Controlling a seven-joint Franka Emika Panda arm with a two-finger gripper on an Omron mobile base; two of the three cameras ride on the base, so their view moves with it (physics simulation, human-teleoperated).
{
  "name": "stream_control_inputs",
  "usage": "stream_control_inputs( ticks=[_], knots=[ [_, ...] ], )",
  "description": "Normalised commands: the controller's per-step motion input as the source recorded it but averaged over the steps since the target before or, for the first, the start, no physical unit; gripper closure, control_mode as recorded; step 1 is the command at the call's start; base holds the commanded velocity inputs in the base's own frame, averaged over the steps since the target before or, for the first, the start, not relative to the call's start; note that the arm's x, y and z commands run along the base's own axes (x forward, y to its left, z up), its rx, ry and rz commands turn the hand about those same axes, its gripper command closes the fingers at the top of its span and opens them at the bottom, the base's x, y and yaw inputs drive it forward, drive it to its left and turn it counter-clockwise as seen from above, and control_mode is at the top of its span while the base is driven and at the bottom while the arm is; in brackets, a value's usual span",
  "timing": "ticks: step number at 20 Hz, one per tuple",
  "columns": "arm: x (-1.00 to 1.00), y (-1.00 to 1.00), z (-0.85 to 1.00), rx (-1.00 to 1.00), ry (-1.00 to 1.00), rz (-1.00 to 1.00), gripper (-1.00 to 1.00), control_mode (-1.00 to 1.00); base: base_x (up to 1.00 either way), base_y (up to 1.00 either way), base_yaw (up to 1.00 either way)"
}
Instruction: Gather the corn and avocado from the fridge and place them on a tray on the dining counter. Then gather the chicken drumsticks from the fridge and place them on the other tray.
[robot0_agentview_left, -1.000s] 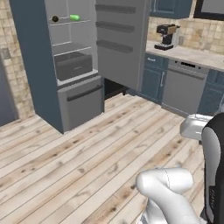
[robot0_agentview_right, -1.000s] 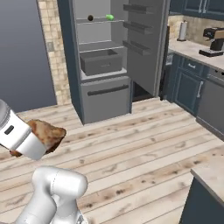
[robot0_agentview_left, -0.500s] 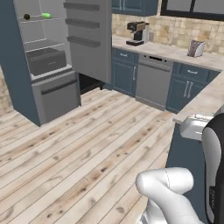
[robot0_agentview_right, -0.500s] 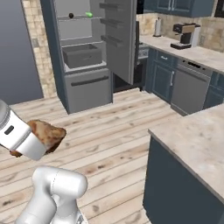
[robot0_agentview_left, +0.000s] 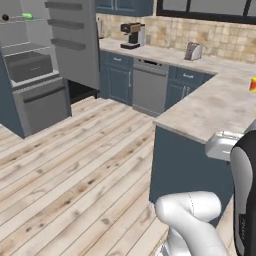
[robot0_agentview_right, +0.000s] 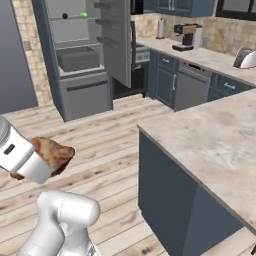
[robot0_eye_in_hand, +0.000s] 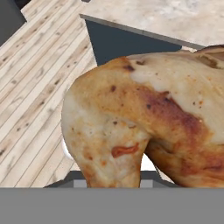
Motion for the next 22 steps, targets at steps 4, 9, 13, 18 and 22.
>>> stream_control_inputs(
  ticks=[4,9,13,18,22],
  knots=[
    [0.0,0.0,0.0,0.0,0.0,0.0,1.0,1.0,-0.08,-0.81,-0.08],
    [0.0,0.0,0.0,0.0,0.0,0.0,1.0,1.0,0.0,-0.85,-0.07],
    [0.0,0.0,0.0,0.0,0.0,0.0,1.0,1.0,0.0,-0.92,-0.04],
    [0.0,0.0,0.0,0.0,0.0,0.0,1.0,1.0,0.0,-0.95,-0.03],
    [0.0,0.0,0.0,0.0,0.0,0.0,1.0,1.0,0.0,-0.96,-0.02]
  ],
)
